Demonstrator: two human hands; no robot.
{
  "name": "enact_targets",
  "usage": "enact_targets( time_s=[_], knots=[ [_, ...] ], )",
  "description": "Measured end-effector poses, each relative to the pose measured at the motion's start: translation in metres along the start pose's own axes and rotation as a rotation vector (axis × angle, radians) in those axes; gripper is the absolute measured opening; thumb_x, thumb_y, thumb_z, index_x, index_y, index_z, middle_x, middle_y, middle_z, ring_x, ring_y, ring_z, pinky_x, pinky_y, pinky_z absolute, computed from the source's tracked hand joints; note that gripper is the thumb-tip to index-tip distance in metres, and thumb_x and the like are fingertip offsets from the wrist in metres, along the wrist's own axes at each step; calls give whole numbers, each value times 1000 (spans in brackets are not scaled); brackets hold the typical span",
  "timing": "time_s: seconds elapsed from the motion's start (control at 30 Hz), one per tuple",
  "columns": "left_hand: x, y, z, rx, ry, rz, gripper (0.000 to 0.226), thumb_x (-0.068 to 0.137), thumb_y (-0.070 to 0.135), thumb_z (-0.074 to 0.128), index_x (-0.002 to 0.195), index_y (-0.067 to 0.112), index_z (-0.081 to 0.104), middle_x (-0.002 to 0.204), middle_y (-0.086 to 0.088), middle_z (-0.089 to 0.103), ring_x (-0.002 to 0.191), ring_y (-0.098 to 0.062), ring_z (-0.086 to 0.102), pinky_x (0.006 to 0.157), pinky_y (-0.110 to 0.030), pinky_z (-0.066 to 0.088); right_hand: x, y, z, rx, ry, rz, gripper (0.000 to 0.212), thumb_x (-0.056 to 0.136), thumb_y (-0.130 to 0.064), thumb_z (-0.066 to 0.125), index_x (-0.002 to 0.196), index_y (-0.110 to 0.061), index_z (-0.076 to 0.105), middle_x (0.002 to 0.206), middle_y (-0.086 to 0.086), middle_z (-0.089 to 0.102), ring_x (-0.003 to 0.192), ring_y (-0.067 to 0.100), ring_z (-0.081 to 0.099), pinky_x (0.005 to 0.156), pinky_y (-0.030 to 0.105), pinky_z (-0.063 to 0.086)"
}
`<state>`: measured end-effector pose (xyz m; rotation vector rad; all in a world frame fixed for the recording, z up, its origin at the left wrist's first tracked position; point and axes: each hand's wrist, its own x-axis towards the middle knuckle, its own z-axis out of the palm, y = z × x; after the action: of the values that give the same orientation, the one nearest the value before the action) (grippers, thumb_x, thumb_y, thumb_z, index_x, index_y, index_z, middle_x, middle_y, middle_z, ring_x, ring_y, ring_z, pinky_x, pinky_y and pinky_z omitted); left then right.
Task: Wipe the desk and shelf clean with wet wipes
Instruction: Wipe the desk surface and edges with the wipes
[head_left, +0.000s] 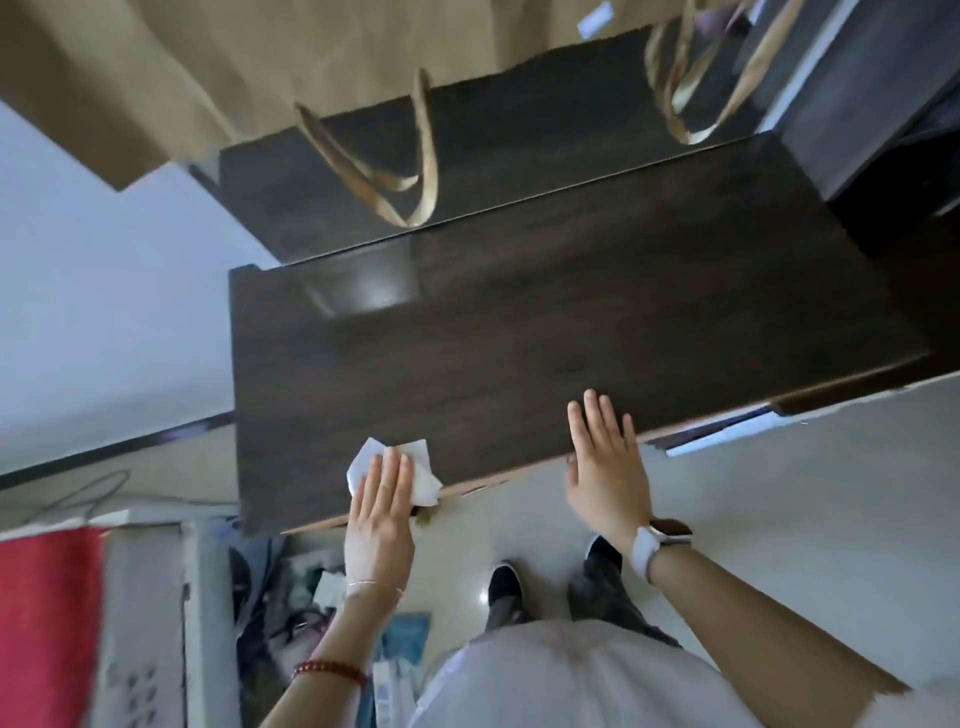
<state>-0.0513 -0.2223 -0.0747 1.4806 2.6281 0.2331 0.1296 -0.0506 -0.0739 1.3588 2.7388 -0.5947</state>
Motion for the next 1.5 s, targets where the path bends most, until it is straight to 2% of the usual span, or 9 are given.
enact_targets(
  time_s=[0.23,0.37,0.43,0.57,0.73,1.03,1.23,1.33,1.5],
  knots=[
    [-34,-109,-21,-55,-88,-202,75,73,-26,39,139,5,28,149,-17,22,138,-35,10,112,-44,11,-7,-87,33,-78,-44,-114,65,85,-10,49,144,-6,21,154,18,15,143,33,10,115,48,8],
    [-47,-138,-30,-204,-98,-306,79,76,-23,34,143,16,21,154,-3,7,121,-35,47,83,-44,51,-9,-103,36,-90,-55,-92,64,88,-12,44,145,-8,16,155,18,8,144,31,4,116,45,3],
    [-51,-144,-35,-297,-61,-395,73,79,-20,32,142,17,27,153,-3,18,123,-35,45,91,-49,47,-9,-104,35,-100,-71,-84,63,89,-13,41,145,-10,13,156,16,4,144,29,0,116,44,2],
    [-58,-131,-41,-413,246,-605,43,84,-13,38,121,4,55,118,-24,58,110,-39,51,88,-49,43,-8,-104,23,34,-105,-75,54,91,-9,38,143,-9,23,156,14,8,144,26,2,117,42,4],
    [-40,-85,-52,-679,293,-732,21,94,11,37,85,2,53,75,-17,57,70,-31,51,58,-33,32,-24,-113,6,356,-86,-64,42,94,-4,39,136,-6,40,150,10,30,141,22,21,113,31,21],
    [5,54,-48,-762,-139,-377,57,93,34,40,40,20,26,44,3,26,49,-17,28,52,-30,31,-73,-84,-40,887,-7,96,24,94,-15,49,115,-16,60,110,-6,61,91,-8,54,74,-1,38],
    [11,192,-46,-847,-389,-76,35,95,29,36,61,23,36,70,-14,56,76,-33,48,65,-30,30,-115,5,-84,1016,230,310,13,85,-21,62,80,-32,59,79,-13,63,70,-7,54,66,6,42],
    [0,266,-41,-899,-495,94,19,97,25,33,83,17,44,85,-5,52,86,-23,48,76,-20,36,-148,66,-100,929,327,417,21,84,-19,63,74,-32,51,71,-14,57,63,-4,52,61,2,38],
    [-24,398,-18,-789,-644,367,16,95,18,40,86,18,53,81,1,53,82,-21,50,77,-31,41,-222,181,-118,920,563,656,24,86,-12,60,70,-26,48,67,-3,53,60,12,46,55,6,36]
  ],
)
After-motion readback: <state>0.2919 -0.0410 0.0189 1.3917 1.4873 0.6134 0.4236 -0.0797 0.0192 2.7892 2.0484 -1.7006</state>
